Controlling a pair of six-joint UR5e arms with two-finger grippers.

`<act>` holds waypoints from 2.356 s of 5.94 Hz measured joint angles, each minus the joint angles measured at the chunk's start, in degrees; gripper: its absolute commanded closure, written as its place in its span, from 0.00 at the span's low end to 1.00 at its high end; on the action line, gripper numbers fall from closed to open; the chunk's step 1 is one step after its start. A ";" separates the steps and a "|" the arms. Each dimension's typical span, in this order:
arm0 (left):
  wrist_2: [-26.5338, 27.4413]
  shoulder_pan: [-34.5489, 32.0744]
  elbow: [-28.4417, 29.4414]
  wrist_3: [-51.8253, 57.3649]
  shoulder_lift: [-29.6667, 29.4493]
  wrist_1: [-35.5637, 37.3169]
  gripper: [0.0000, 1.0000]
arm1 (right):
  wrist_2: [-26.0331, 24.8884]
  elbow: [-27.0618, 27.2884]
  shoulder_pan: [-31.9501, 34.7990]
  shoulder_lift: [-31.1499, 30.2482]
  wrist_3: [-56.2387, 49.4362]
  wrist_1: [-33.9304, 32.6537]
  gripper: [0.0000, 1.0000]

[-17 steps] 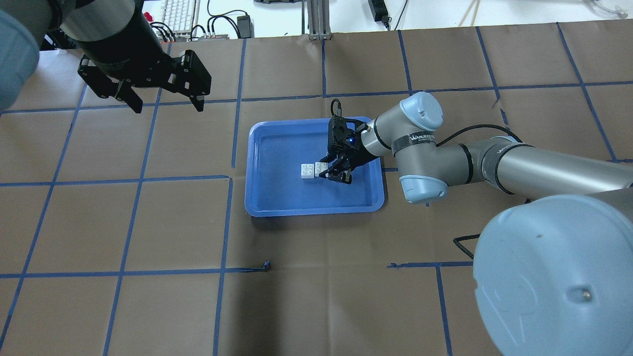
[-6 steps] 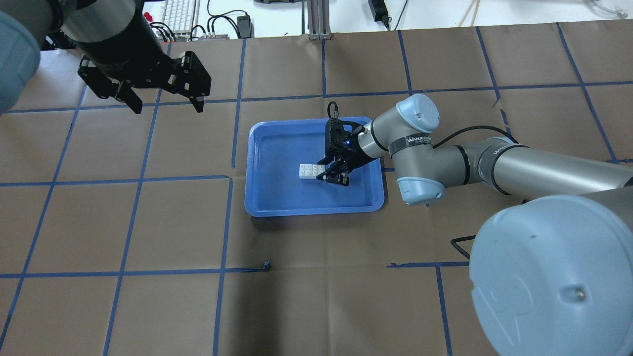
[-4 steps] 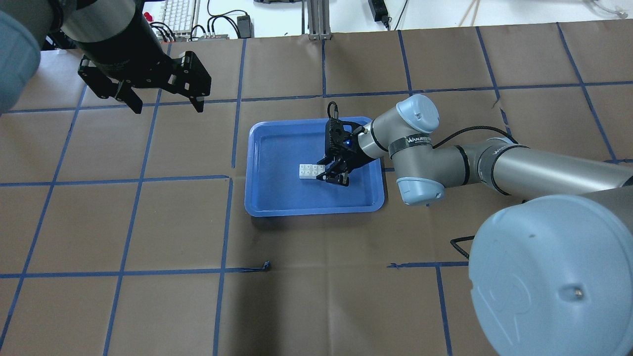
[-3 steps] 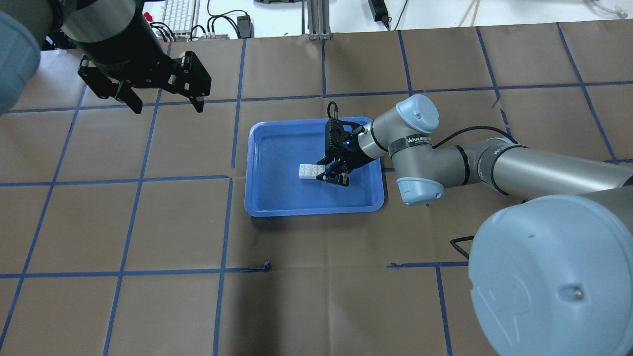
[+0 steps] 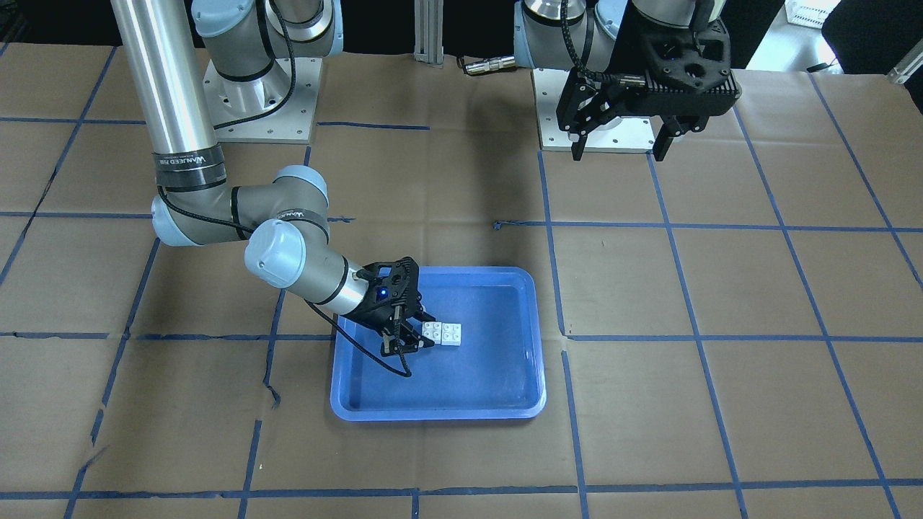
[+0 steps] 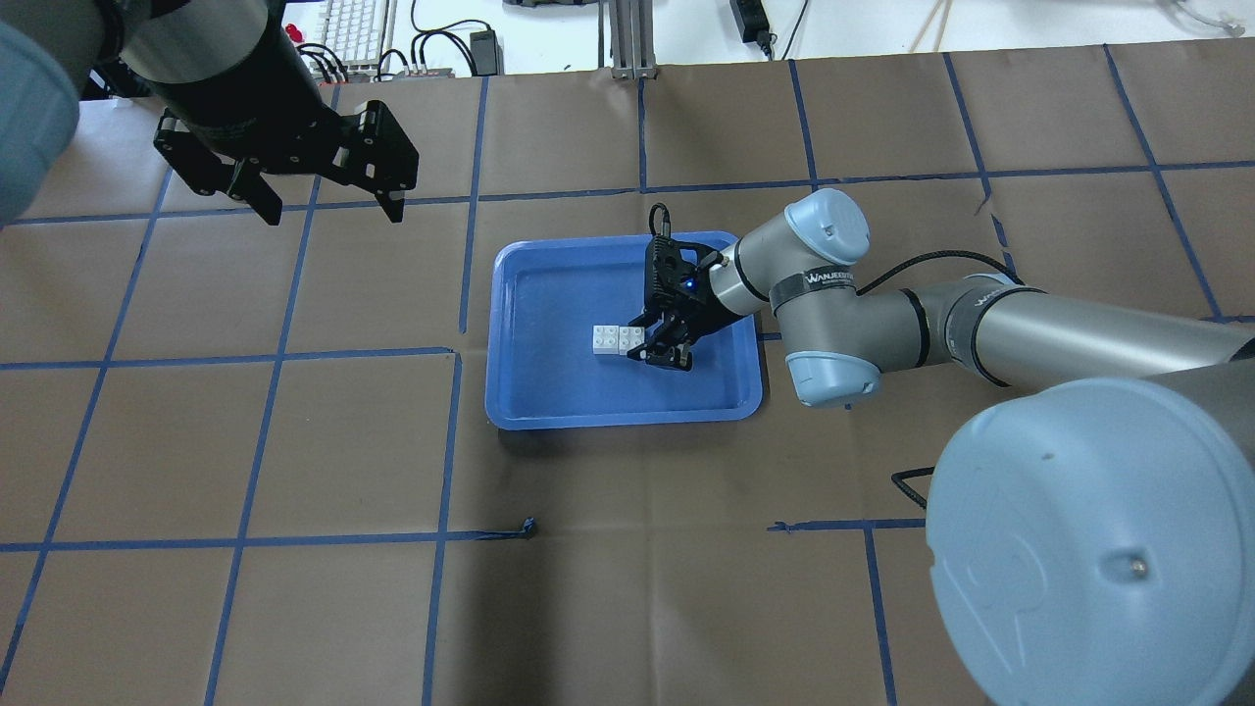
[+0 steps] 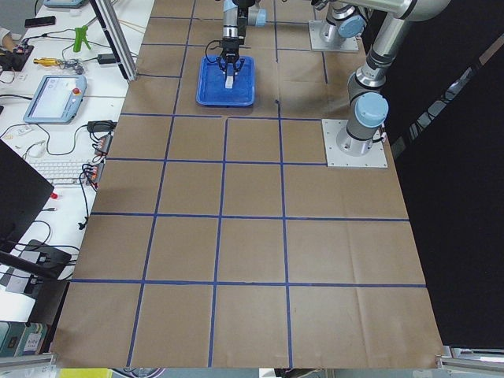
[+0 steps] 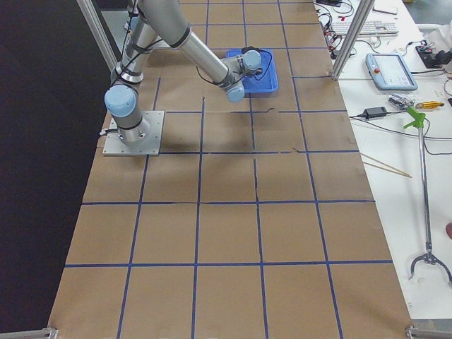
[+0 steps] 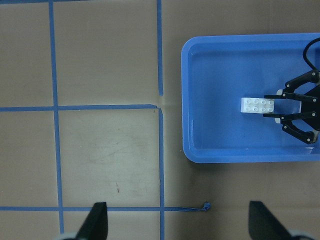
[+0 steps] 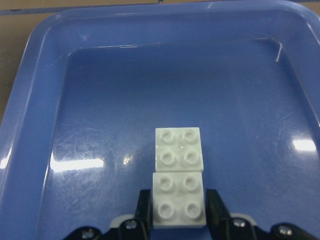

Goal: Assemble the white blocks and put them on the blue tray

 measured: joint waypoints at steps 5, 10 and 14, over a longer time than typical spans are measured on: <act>-0.02 0.00 0.01 0.02 0.00 0.00 0.01 | 0.13 -0.29 0.00 0.28 0.00 -0.03 0.39; 0.00 0.00 0.05 0.00 0.06 0.00 0.01 | -0.26 -2.16 -0.11 0.06 3.87 -0.85 0.00; 0.00 0.00 0.06 0.07 0.08 0.00 0.01 | -8.72 -5.51 -1.10 -11.02 14.66 13.65 0.00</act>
